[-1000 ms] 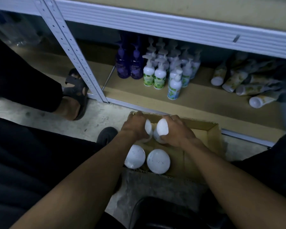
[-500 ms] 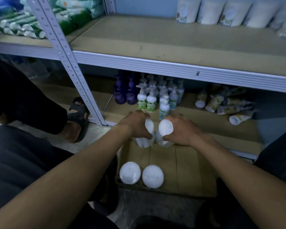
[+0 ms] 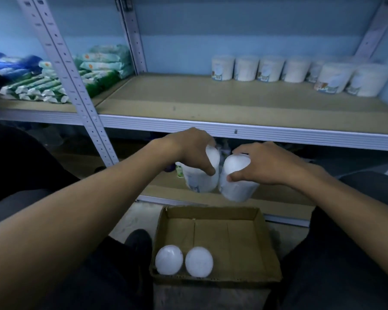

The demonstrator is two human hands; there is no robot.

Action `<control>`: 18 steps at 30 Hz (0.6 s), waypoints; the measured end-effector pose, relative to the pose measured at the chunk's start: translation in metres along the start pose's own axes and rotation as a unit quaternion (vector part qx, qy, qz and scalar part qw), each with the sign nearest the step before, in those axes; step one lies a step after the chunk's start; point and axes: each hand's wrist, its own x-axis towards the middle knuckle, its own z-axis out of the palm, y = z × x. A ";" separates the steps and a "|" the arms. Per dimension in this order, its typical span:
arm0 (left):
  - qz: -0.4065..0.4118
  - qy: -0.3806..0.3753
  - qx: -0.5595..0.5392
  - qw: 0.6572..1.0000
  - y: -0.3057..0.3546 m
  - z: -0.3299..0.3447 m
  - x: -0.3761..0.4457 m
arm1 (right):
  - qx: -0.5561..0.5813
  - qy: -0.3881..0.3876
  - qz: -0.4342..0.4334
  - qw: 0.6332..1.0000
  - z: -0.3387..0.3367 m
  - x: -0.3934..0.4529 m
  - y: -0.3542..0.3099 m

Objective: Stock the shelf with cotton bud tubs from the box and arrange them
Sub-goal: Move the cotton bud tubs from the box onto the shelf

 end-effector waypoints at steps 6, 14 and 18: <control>0.020 0.047 0.053 0.997 0.037 -0.057 0.005 | -0.022 0.060 0.035 0.997 -0.060 -0.021 0.001; 0.039 0.060 0.063 0.995 0.079 -0.126 0.031 | -0.063 0.097 0.072 0.991 -0.132 -0.026 0.016; 0.044 0.057 0.069 0.995 0.095 -0.145 0.056 | -0.068 0.100 0.096 0.988 -0.155 -0.018 0.031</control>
